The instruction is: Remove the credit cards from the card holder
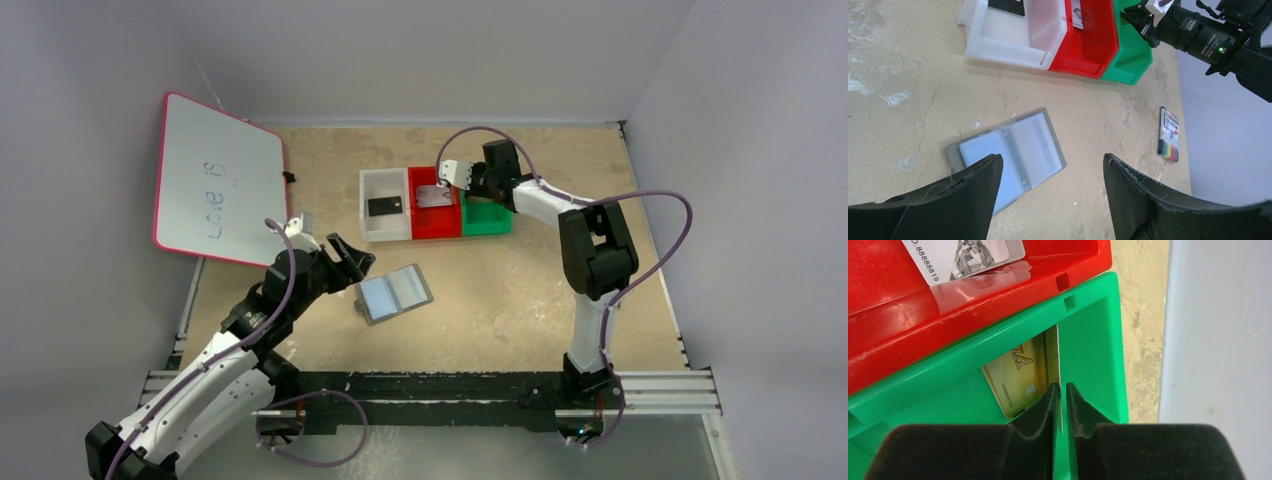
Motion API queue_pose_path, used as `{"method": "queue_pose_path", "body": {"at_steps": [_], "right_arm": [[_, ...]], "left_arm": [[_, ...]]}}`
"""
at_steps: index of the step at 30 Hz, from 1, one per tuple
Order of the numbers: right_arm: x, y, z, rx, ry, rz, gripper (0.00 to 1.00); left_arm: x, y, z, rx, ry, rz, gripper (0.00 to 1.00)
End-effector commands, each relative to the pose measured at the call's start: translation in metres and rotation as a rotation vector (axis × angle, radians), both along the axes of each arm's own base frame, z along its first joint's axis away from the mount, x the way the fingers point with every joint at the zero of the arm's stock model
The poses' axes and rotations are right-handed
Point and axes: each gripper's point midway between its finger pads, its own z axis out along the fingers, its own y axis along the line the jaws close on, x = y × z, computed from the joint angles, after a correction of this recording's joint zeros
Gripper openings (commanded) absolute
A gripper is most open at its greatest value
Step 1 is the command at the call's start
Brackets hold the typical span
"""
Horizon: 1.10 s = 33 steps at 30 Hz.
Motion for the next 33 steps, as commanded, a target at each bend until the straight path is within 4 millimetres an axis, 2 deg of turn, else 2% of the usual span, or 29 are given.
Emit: {"method": "queue_pose_path", "body": {"at_steps": [1, 10, 25, 33], "right_arm": [[-0.001, 0.002, 0.006, 0.002, -0.015, 0.037, 0.14], [-0.02, 0.006, 0.007, 0.027, 0.051, 0.072, 0.15], [-0.019, -0.002, 0.017, 0.016, 0.029, 0.029, 0.16], [-0.015, -0.003, 0.038, 0.04, -0.013, 0.002, 0.19]], "left_arm": [[0.006, -0.005, 0.024, -0.037, -0.052, -0.007, 0.73], [0.005, -0.006, 0.022, -0.035, -0.046, -0.013, 0.73], [0.004, -0.01, 0.02, -0.04, -0.037, -0.034, 0.73], [0.004, -0.013, 0.019, -0.047, -0.032, -0.043, 0.73]]}}
